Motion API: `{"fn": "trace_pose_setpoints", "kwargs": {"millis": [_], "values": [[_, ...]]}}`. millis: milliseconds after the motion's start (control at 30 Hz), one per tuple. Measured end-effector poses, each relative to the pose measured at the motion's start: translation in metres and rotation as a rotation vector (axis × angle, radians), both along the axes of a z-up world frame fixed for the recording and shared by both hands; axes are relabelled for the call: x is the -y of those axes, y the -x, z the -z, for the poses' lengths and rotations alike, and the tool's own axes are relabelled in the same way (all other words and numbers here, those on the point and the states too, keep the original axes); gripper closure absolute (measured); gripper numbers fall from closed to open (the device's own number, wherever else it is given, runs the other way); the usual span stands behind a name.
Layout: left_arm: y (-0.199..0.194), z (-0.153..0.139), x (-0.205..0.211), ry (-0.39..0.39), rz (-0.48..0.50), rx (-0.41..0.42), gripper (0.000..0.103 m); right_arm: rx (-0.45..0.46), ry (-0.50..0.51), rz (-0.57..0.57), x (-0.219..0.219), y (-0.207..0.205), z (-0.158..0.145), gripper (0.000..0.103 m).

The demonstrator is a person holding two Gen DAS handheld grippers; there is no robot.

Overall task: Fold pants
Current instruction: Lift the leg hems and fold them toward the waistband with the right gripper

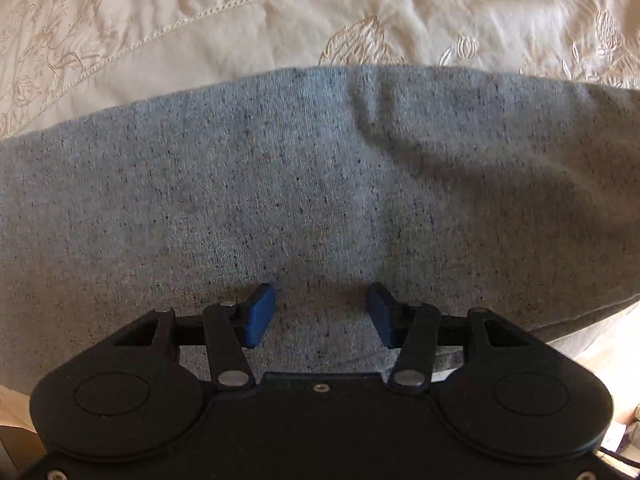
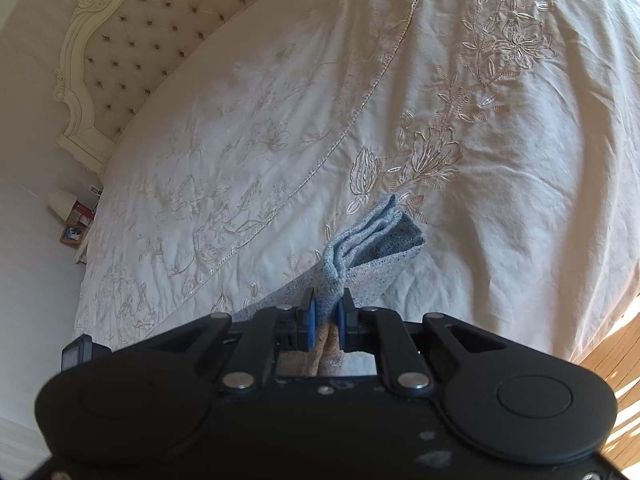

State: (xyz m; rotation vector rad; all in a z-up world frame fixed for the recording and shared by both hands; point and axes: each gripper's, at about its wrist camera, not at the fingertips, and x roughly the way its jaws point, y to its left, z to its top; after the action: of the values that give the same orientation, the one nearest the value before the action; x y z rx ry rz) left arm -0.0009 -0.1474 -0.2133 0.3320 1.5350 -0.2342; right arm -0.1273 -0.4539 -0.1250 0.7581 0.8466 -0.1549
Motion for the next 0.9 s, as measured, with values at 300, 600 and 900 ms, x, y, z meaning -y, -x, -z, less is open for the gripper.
{"fn": "trace_pose_setpoints", "kwargs": {"millis": [300, 600, 900], "values": [[-0.021, -0.044, -0.071, 0.127, -0.053, 0.073, 0.045, 0.059, 0.151, -0.092, -0.077, -0.027, -0.051, 0.091], [-0.040, -0.063, -0.223, 0.069, -0.196, 0.115, 0.045, 0.214, 0.193, -0.434, -0.283, -0.069, -0.085, 0.091], [-0.042, -0.060, -0.321, -0.008, -0.254, 0.118, 0.046, -0.005, 0.193, -0.677, -0.458, -0.093, 0.035, 0.082]]}}
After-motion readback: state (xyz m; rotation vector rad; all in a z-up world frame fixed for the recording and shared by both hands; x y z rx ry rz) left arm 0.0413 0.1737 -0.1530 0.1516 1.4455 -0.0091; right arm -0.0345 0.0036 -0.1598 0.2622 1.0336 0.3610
